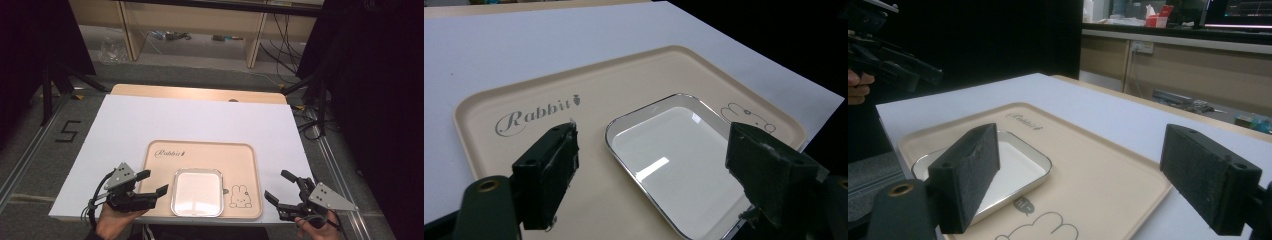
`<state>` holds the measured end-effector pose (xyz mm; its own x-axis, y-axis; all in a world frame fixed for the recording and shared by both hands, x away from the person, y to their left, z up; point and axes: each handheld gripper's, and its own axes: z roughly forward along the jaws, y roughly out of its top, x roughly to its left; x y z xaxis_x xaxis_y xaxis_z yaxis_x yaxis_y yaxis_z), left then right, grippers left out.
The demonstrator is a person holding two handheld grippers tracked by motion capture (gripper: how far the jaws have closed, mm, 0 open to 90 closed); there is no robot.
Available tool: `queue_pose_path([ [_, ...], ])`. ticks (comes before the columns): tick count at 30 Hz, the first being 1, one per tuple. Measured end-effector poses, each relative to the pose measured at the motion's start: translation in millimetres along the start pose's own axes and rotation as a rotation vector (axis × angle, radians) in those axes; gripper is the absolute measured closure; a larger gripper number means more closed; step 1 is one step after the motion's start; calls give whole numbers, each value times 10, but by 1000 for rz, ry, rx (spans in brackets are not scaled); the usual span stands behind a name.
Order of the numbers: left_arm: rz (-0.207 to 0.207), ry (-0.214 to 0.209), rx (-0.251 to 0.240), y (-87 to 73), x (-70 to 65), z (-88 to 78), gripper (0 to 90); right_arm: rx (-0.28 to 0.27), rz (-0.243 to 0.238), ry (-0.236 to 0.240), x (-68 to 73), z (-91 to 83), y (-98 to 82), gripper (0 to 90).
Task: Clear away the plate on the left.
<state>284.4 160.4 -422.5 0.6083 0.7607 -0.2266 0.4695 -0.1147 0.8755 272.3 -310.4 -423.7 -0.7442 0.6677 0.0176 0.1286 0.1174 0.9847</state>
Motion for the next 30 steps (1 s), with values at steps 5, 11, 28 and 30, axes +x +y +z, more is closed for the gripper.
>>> queue_pose_path([
  [5, 1, -15, -27, -17, 39, -85, 169, 0, -26, -25, -6, -11, 4, 168],
  [11, 10, -3, -45, -32, 70, -200, 156, 7, -23, -29, -1, -21, 7, 169],
  [28, 48, 5, -138, -88, -32, -373, 158, -2, -22, -17, -1, -11, 5, 164],
  [30, 63, 7, -147, -96, -51, -394, 158, -7, -20, -15, -1, -10, 5, 160],
])
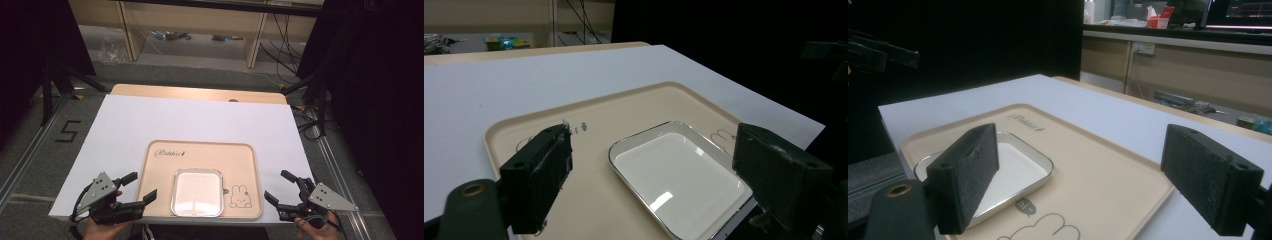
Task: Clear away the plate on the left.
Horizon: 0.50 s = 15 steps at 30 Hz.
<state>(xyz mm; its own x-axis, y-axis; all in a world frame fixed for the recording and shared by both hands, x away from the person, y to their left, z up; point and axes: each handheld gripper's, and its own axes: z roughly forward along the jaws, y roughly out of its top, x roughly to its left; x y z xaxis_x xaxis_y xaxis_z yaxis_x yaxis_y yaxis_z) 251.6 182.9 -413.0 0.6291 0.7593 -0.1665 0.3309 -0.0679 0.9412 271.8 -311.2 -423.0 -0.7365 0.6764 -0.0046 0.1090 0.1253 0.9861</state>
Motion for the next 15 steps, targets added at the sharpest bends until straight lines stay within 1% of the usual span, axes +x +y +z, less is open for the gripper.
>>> queue_pose_path([
  [1, 4, 5, 1, 0, -12, -14, 158, -16, -5, -10, -1, 8, -4, 158],
  [2, 2, 5, -4, -3, -22, -18, 158, 0, 7, -16, 11, -4, -2, 157],
  [3, 8, 2, -4, -7, -35, -29, 158, 11, 4, -15, 14, -9, 2, 156],
  [4, 6, 3, -9, -10, -47, -32, 157, 12, 16, 0, 23, -3, 1, 155],
  [5, -4, -2, -30, -16, -72, -22, 157, 8, -8, 0, 9, -4, 4, 154],
  [6, -3, 8, -26, -18, -84, -30, 157, 14, 18, 13, 27, -3, 3, 153],
  [7, 0, 6, -30, -22, -96, -31, 157, 8, 6, 15, 21, 1, 5, 153],
  [8, 4, 2, -31, -25, -107, -33, 157, 2, 11, 18, 26, 3, 5, 152],
  [9, 10, 6, -29, -29, -124, -39, 157, -2, -10, 9, 14, -4, 8, 151],
  [10, 10, 6, -30, -32, -136, -42, 157, 5, -17, 3, 14, -5, 7, 152],
  [12, 13, -3, -34, -39, -165, -56, 157, -5, -19, -6, 17, -1, 5, 151],
  [13, 16, -6, -34, -41, -176, -58, 157, -21, -17, -16, 20, 6, 2, 151],
  [14, 22, -3, -36, -44, -196, -64, 156, -20, -7, -19, 27, 5, 1, 151],
  [15, 33, -7, -34, -45, -209, -67, 156, -12, -7, -19, 26, 3, 0, 151],
])
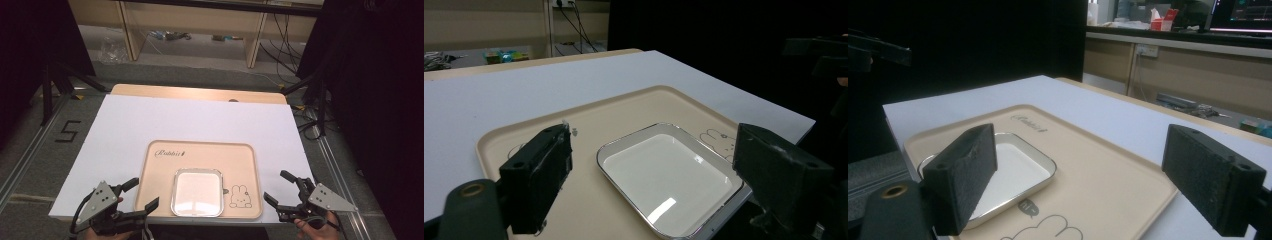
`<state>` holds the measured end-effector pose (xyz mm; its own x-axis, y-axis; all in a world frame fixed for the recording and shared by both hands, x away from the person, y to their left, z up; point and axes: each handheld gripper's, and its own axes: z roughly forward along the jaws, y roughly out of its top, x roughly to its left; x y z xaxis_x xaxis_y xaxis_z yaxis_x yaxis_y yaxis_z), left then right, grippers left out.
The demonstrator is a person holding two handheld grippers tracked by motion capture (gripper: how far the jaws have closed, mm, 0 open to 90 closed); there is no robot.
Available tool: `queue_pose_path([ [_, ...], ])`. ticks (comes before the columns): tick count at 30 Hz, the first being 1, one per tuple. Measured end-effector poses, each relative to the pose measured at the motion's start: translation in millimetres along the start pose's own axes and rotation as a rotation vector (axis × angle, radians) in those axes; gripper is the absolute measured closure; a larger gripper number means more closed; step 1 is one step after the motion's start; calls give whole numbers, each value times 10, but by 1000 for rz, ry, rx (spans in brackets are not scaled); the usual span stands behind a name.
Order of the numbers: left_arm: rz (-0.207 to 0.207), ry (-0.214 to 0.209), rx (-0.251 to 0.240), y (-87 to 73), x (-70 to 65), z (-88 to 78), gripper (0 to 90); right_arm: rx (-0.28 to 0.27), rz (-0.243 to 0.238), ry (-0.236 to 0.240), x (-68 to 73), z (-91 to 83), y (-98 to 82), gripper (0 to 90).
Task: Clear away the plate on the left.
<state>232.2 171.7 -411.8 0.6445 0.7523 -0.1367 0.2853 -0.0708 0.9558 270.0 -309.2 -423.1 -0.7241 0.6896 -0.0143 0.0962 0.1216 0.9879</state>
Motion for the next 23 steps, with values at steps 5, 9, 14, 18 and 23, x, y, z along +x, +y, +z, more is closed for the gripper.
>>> queue_pose_path([
  [5, 1, -9, 11, -9, -51, -1, 156, 21, 26, 17, 12, -5, -3, 152],
  [9, 17, -6, 16, -26, -79, -3, 157, 6, 7, 10, 0, 0, -3, 152],
  [14, 12, -5, 24, -45, -112, 21, 157, 6, 6, 7, -1, 0, -2, 152],
  [18, 22, -1, 29, -42, -83, 22, 157, 6, 6, 8, -1, 1, -3, 152],
  [23, -11, -8, 31, -48, -94, 31, 157, 6, -7, 5, -10, -1, -1, 153],
])
